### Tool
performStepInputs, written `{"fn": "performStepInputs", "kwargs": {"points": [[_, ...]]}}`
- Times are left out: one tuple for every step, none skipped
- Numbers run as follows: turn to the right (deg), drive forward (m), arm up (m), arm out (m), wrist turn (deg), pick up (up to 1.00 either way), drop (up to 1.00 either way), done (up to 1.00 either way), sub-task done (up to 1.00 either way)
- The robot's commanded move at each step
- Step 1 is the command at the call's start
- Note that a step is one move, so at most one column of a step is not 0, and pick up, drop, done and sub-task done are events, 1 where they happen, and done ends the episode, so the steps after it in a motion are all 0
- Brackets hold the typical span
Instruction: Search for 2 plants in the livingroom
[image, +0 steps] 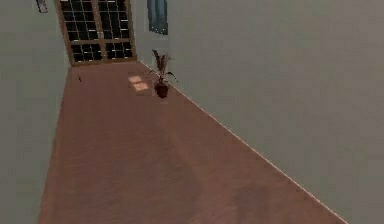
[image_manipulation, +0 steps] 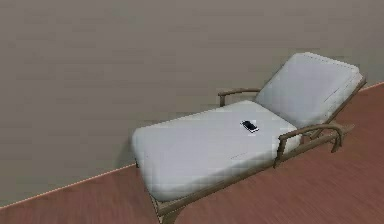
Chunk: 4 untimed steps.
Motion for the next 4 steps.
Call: {"fn": "performStepInputs", "kwargs": {"points": [[-3.0, 0.0, 0.0, 0.0, 0.0, 0.0, 0.0, 0.0, 0.0], [0.0, 0.3, 0.0, 0.0, 0.0, 0.0, 0.0, 0.0, 0.0], [-6.0, 0.0, 0.0, 0.0, 0.0, 0.0, 0.0, 0.0, 0.0], [0.0, 1.0, 0.0, 0.0, 0.0, 0.0, 0.0, 0.0, 0.0]]}}
